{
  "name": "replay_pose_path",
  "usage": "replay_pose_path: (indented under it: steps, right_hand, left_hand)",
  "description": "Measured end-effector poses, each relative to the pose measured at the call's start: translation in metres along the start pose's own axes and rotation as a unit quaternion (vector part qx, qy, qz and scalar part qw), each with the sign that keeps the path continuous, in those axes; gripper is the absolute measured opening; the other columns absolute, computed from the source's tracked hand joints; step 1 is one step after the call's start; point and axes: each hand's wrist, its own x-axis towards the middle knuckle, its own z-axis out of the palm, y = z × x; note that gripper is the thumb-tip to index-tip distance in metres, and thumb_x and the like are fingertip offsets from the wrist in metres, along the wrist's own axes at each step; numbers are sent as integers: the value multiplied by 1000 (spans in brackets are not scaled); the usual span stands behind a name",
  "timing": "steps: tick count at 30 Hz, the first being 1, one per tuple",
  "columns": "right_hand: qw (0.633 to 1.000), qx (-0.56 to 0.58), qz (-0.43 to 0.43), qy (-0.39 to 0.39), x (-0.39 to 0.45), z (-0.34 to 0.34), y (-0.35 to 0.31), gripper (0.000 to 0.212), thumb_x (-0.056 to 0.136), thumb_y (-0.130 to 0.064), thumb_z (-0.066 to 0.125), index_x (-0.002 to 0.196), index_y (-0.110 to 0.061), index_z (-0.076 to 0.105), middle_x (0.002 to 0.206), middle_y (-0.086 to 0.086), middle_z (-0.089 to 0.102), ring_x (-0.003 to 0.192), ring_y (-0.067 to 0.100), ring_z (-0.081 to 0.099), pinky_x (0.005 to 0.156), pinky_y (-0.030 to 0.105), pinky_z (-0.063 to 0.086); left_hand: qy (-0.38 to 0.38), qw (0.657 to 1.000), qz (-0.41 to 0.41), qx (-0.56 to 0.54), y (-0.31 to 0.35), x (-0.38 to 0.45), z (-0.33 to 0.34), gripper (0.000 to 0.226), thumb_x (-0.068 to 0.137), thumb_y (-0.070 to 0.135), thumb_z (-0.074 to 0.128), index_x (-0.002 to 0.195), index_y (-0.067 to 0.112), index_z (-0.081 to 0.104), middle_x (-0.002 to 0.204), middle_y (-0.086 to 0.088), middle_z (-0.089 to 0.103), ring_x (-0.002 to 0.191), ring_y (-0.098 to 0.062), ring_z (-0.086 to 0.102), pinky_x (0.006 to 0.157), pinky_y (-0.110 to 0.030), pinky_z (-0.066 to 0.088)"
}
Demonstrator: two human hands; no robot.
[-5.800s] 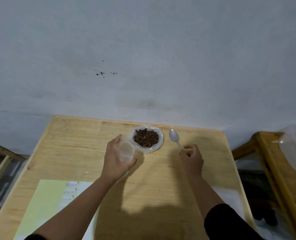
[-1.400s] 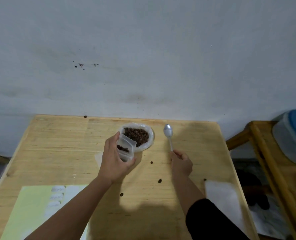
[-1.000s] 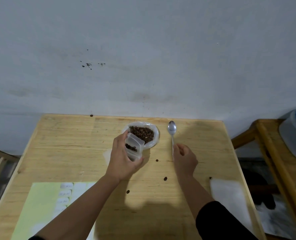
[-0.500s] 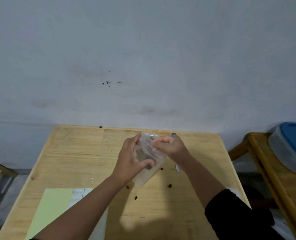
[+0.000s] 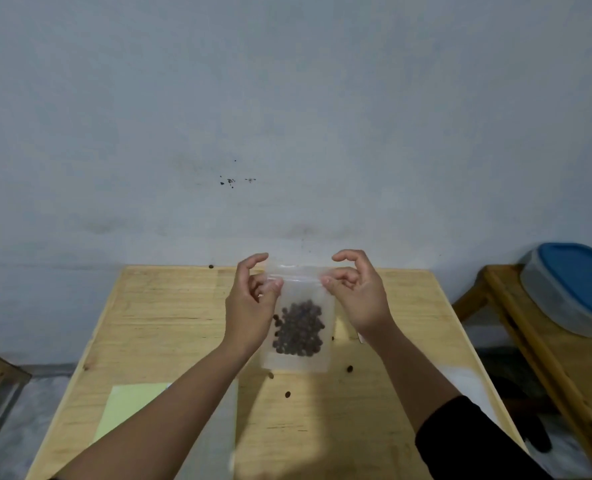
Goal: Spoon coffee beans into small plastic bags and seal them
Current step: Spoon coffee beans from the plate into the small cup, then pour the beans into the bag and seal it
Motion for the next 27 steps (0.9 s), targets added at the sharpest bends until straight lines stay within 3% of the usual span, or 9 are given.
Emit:
replay_pose_path:
  steps: [2, 4, 9, 15, 19, 22, 25, 27]
  right_hand:
    - [999, -28, -17, -6, 1, -1, -5, 21, 84, -2, 64, 89, -22, 62, 81, 3, 66, 77, 10, 60, 74, 23, 50]
    - [998, -49, -5, -29, 0, -1, -8, 16, 82, -3, 66, 82, -19, 69, 81, -1, 67, 75, 6, 59, 73, 19, 48]
    - [995, -65, 26, -64, -7, 0, -13, 11, 77, -6, 72, 77, -17, 73, 77, 0, 68, 68, 4, 56, 69, 16, 49]
    - [997, -75, 15, -8, -8, 14, -10, 22, 76, -5, 73, 66, -25, 71, 69, -5, 64, 67, 8, 55, 69, 23, 46]
    - [995, -65, 42, -63, -13, 17, -7, 9, 77, -22, 74, 81, -29, 73, 95, 1, 68, 90, 17, 63, 79, 28, 52]
    - [996, -62, 45, -49, -14, 18, -3, 10, 74, -23, 77, 81, -28, 74, 97, -2, 70, 97, 17, 64, 89, 33, 52]
    - [996, -74, 51, -27, -15, 20, 3, 13, 68, -29, 80, 79, -27, 74, 107, 7, 63, 98, 18, 63, 85, 29, 52]
    - [994, -89, 56, -15, -17, 23, 9, 18, 65, -34, 79, 80, -27, 73, 117, 11, 57, 99, 7, 60, 85, 25, 49]
  left_hand:
    - [-32, 998, 37, 42, 6, 2, -7, 30, 90, 20, 61, 104, 45, 54, 78, -2, 64, 68, -16, 58, 63, -20, 45]
    - [-63, 993, 64, 71, 12, 4, -13, 21, 90, 17, 60, 96, 37, 64, 78, 10, 66, 67, -5, 58, 60, -14, 43]
    - [-104, 990, 44, 85, 22, 0, -21, 12, 84, 16, 68, 85, 27, 72, 64, 19, 64, 50, 1, 45, 55, -7, 35]
    - [-36, 997, 20, 71, 29, -9, -17, 16, 83, 7, 67, 80, 22, 72, 68, 0, 68, 49, 3, 50, 50, -5, 36]
    - [-31, 997, 10, 68, 28, -11, -21, 14, 83, 11, 69, 81, 24, 72, 62, 13, 64, 51, 7, 52, 53, -3, 36]
    - [-48, 996, 13, 78, 22, -14, -21, 9, 82, 17, 71, 82, 25, 74, 51, 16, 54, 46, 0, 43, 50, -6, 32]
    - [-72, 993, 13, 96, 17, -18, -20, 5, 81, 22, 71, 82, 27, 72, 48, 22, 52, 46, -3, 37, 47, -8, 30]
    - [-75, 992, 3, 99, 15, -20, -18, 5, 82, 23, 70, 83, 28, 72, 49, 26, 53, 46, -2, 38, 47, -8, 30]
